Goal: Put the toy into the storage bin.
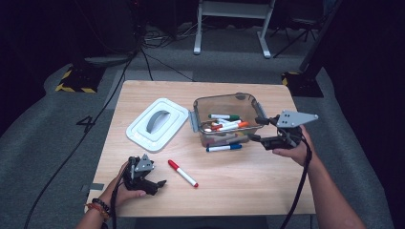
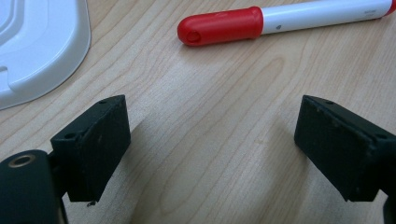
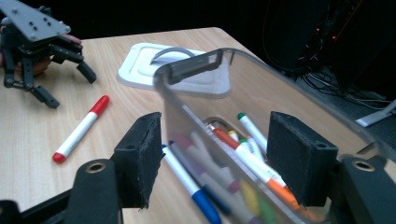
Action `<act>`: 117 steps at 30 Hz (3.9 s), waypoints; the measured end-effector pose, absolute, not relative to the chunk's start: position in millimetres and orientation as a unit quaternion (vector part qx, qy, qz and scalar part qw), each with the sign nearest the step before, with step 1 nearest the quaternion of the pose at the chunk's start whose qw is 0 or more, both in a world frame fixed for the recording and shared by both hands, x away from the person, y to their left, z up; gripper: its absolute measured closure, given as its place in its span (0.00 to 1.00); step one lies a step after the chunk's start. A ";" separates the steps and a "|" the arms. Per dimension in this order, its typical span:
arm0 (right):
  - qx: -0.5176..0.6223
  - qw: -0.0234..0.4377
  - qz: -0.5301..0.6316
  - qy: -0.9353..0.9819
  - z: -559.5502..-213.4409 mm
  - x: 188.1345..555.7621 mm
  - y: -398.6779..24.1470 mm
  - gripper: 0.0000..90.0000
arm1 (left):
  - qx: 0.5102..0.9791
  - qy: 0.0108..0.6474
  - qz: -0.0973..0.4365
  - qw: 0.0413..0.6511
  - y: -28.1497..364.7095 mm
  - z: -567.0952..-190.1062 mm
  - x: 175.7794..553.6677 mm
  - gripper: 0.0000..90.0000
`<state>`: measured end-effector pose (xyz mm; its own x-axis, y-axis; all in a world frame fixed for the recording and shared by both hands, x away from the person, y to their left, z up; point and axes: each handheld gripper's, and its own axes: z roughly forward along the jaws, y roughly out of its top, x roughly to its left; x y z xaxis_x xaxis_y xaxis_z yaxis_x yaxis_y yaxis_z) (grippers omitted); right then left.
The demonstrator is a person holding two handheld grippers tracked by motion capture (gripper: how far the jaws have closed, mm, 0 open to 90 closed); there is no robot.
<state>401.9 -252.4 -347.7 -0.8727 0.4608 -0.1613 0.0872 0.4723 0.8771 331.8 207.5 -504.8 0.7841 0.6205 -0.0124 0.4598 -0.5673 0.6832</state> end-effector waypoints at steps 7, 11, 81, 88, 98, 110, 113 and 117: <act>0.148 0.160 0.484 0.847 -380.2 368.1 -224.2 0.41 | 0.877 0.308 0.114 0.350 207.9 -504.9 331.2 0.12; 0.128 0.134 0.469 0.864 -404.9 356.9 -190.8 0.40 | 0.878 0.307 0.113 0.350 208.4 -504.9 331.1 0.12; 0.141 0.078 0.447 0.880 -437.8 368.0 -132.8 0.83 | 0.880 0.301 0.112 0.350 212.1 -504.8 329.5 0.12; 0.143 0.096 0.471 0.865 -413.2 362.9 -157.4 0.83 | 0.880 0.302 0.112 0.351 212.0 -504.9 329.2 0.12; 0.153 0.128 0.482 0.853 -382.5 364.6 -197.0 0.83 | 0.880 0.302 0.112 0.350 212.0 -504.9 329.2 0.12; 0.157 0.172 0.495 0.837 -322.2 390.2 -224.7 0.83 | 0.879 0.305 0.113 0.350 211.8 -504.8 328.8 0.12; 0.158 0.178 0.494 0.836 -313.0 401.2 -224.2 0.83 | 0.879 0.304 0.113 0.350 211.8 -504.8 328.8 0.12; 0.162 0.186 0.500 0.830 -305.7 412.9 -222.3 0.83 | 0.879 0.305 0.113 0.350 211.8 -504.8 328.7 0.12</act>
<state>412.9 -222.3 -305.7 -0.8781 0.4550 -0.1478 0.0825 0.4484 0.8900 328.7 211.8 -504.8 0.7885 0.6149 -0.0141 0.4565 -0.5696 0.6835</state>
